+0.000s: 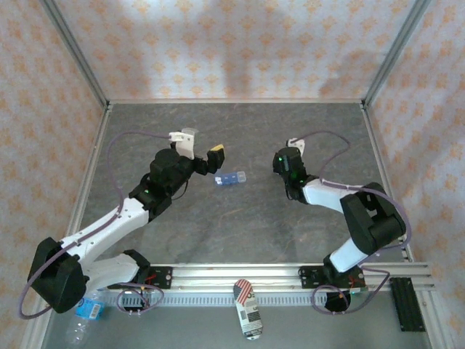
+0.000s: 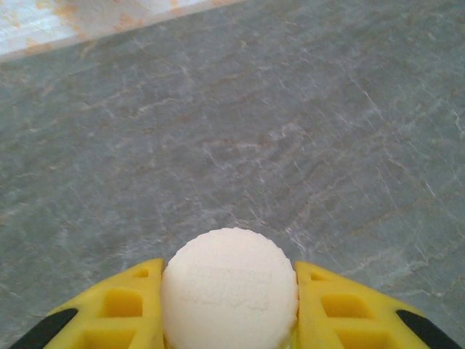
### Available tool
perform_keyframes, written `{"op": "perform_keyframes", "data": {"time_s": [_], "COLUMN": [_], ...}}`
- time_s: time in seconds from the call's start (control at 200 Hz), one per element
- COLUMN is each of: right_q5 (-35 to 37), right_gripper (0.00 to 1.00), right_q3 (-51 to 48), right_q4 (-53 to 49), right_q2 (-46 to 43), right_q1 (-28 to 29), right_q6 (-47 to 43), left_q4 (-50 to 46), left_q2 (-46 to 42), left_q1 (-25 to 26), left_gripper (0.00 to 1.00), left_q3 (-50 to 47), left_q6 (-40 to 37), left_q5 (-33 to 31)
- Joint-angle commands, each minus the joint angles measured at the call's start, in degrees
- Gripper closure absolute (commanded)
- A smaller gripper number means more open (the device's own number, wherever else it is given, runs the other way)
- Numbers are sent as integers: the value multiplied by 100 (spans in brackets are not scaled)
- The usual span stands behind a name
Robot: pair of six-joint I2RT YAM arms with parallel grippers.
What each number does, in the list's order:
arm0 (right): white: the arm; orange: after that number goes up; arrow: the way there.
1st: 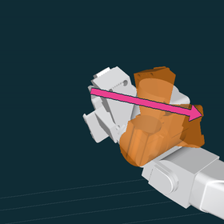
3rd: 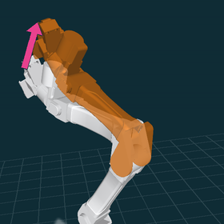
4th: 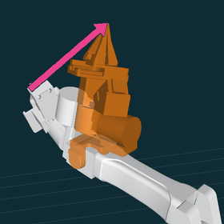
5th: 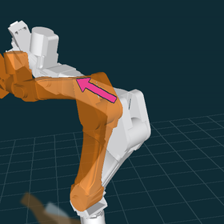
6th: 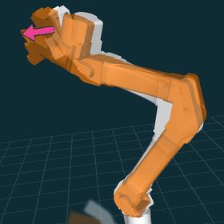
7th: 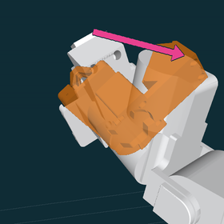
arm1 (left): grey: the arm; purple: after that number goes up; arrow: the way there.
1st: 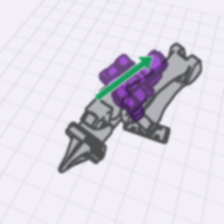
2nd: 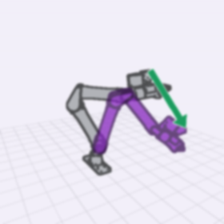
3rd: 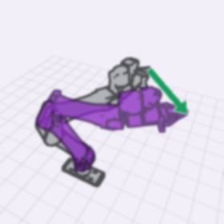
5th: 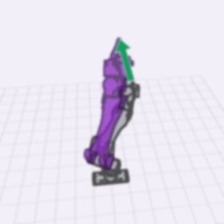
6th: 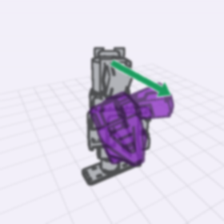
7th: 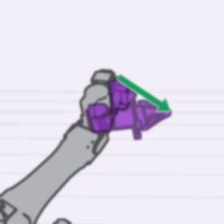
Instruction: Sort the pills into containers
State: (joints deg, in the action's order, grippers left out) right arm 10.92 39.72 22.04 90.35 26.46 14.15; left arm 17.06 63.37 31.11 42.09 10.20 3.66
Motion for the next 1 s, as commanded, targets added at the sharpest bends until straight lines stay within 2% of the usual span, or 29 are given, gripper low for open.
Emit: {"op": "perform_keyframes", "data": {"time_s": [0.0, 0.095, 0.155, 0.34, 0.505, 0.591, 0.691, 0.881, 0.996], "right_q5": [425, 484, 495, 481, 94, -404, -1404, -3326, -3882], "right_gripper": [83, 82, 78, 44, 28, 27, 27, 27, 27], "right_q3": [-153, -244, -294, -272, 146, 675, 1770, 3814, 4482], "right_q4": [624, 663, 662, 330, -598, -1436, -2770, -4945, -5694], "right_q2": [79, 117, 113, -229, -1059, -1503, -1595, -804, -245], "right_q1": [58, 126, 148, 149, 84, -7, -79, -38, 148], "right_q6": [102, 123, 150, 218, 189, 262, 251, -20, -177], "left_q4": [-212, -272, -331, -423, -297, -157, 19, -40, -398], "left_q2": [-183, -228, -229, -126, -15, 56, 212, 626, 992], "left_q1": [-26, -23, -26, -32, -24, -22, -43, -264, -709], "left_gripper": [0, 0, 0, 0, 0, 0, 0, 0, 0], "left_q3": [148, 143, 159, 236, 262, 245, 262, 597, 1015], "left_q6": [8, 9, 23, 109, 153, 142, 48, 23, 536], "left_q5": [-271, -322, -329, -354, -546, -739, -911, -798, -405]}}
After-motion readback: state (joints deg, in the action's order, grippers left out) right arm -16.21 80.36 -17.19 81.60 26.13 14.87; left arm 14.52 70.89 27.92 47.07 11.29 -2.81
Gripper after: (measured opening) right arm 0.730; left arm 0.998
